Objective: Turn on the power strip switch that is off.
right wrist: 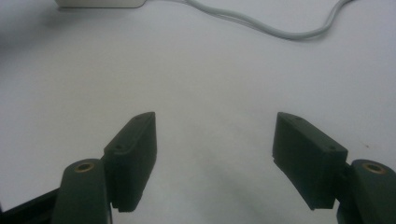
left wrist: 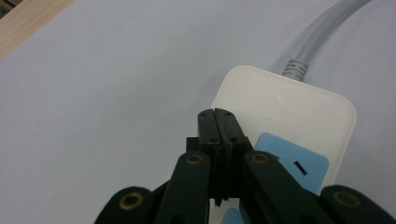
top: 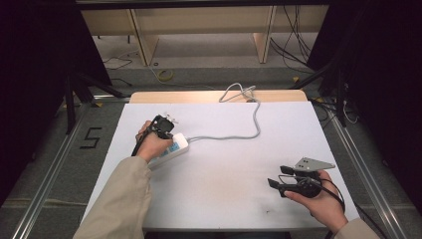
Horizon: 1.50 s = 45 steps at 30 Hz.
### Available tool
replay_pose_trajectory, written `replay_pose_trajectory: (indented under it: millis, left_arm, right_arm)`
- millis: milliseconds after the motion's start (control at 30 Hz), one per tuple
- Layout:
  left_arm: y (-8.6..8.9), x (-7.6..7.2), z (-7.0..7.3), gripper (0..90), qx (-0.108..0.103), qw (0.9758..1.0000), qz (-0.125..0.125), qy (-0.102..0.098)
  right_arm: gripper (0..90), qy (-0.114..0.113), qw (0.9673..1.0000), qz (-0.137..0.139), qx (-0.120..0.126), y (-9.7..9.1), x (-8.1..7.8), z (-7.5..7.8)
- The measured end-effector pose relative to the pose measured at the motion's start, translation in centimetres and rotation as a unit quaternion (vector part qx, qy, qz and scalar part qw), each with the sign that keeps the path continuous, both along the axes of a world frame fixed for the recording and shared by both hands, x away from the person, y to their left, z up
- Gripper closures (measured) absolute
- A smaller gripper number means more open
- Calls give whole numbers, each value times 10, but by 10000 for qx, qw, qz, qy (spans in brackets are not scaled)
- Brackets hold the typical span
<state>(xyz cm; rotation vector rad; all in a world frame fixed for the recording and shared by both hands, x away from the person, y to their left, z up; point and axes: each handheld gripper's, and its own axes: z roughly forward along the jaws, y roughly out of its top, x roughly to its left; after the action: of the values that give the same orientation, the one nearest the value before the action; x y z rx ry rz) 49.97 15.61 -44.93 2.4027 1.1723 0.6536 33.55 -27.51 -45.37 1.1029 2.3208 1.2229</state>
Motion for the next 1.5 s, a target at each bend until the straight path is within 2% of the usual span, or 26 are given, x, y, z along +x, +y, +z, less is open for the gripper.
replay_pose_trajectory:
  millis: [267,567,667,800,1000,1233,1333,1500]
  left_arm:
    - [-3,2,1,900,170,9998,-43,104]
    - [-5,2,1,900,216,9996,-90,140]
    - [-2,3,1,900,112,9998,-66,180]
    - [-5,2,1,900,237,9996,-90,138]
    - [-6,2,1,900,256,9996,-85,118]
    - [-4,3,1,900,139,9998,-24,169]
    - [-4,3,1,900,25,9999,18,165]
    - [-4,4,1,900,53,9998,14,169]
  right_arm:
    - [312,1,10000,6,4,0,0,0]
    - [312,3,10000,3,8,0,0,0]
    - [312,-4,10000,4,3,1,-1,0]
    - [312,0,10000,-1,9,0,0,0]
    - [312,-1,10000,8,5,0,-1,0]
    - [312,2,10000,0,13,0,0,0]
    - [312,4,10000,-6,13,0,0,0]
    - [312,0,10000,-11,22,0,0,0]
